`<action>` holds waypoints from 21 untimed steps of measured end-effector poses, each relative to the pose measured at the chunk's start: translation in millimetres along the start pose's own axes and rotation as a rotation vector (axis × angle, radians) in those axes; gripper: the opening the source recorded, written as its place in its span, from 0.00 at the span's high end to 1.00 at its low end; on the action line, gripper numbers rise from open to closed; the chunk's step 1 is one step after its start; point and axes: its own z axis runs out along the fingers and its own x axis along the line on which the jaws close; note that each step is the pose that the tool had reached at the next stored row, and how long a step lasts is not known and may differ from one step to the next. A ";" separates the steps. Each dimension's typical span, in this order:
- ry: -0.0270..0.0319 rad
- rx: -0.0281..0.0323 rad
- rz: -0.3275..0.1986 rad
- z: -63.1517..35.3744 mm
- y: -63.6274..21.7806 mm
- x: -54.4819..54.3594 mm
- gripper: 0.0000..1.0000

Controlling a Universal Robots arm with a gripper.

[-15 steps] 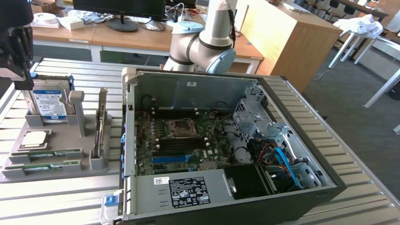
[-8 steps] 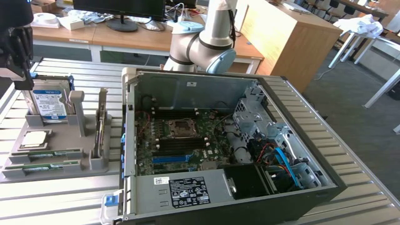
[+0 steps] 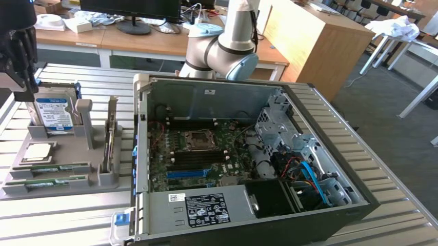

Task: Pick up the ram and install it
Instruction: 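Pick up the ram and move it above insertion slot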

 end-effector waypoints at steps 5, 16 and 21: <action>-0.0001 0.0001 0.000 0.2 0.0 0.0 0.70; -0.0001 0.0002 0.000 13.3 -0.6 0.3 0.70; 0.0000 0.0000 0.000 20.2 -0.9 0.5 0.70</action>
